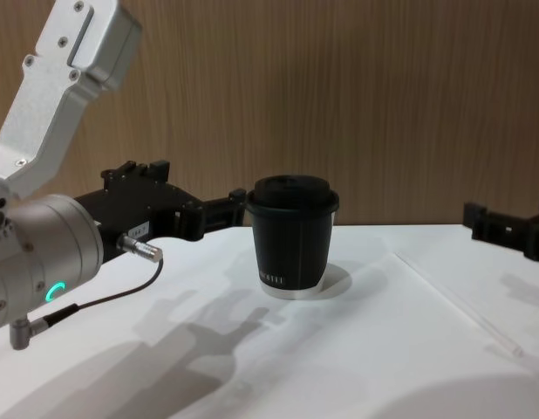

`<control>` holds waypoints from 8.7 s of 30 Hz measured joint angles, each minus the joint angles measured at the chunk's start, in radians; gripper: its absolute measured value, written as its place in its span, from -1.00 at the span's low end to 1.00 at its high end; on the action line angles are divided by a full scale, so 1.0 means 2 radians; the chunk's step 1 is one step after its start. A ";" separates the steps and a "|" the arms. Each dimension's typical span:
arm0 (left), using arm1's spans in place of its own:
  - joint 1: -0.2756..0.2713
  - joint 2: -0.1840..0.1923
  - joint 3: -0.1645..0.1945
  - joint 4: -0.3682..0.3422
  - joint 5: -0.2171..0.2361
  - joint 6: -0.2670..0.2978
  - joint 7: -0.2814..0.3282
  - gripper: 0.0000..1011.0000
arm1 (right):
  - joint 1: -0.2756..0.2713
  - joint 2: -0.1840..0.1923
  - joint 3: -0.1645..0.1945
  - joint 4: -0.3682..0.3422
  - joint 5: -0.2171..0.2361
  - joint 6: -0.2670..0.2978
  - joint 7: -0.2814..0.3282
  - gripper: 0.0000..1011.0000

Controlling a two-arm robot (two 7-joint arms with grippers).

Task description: Pick up the straw with one hand, pass it to the other hand, and insert it into the cup.

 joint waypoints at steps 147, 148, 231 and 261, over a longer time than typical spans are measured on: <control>0.000 0.000 0.000 0.000 0.000 0.000 0.000 0.98 | 0.056 0.004 0.003 0.101 -0.096 -0.099 0.023 -0.99; 0.000 0.000 0.000 0.000 0.000 0.000 0.000 0.98 | 0.057 0.005 0.004 0.102 -0.096 -0.105 0.024 -0.99; -0.079 -0.049 -0.023 -0.007 -0.268 0.029 -0.239 0.98 | 0.112 0.038 -0.003 0.131 -0.068 -0.358 0.136 -0.99; -0.146 -0.117 -0.007 0.087 -0.379 0.083 -0.286 0.98 | 0.112 0.038 -0.003 0.131 -0.068 -0.359 0.136 -0.99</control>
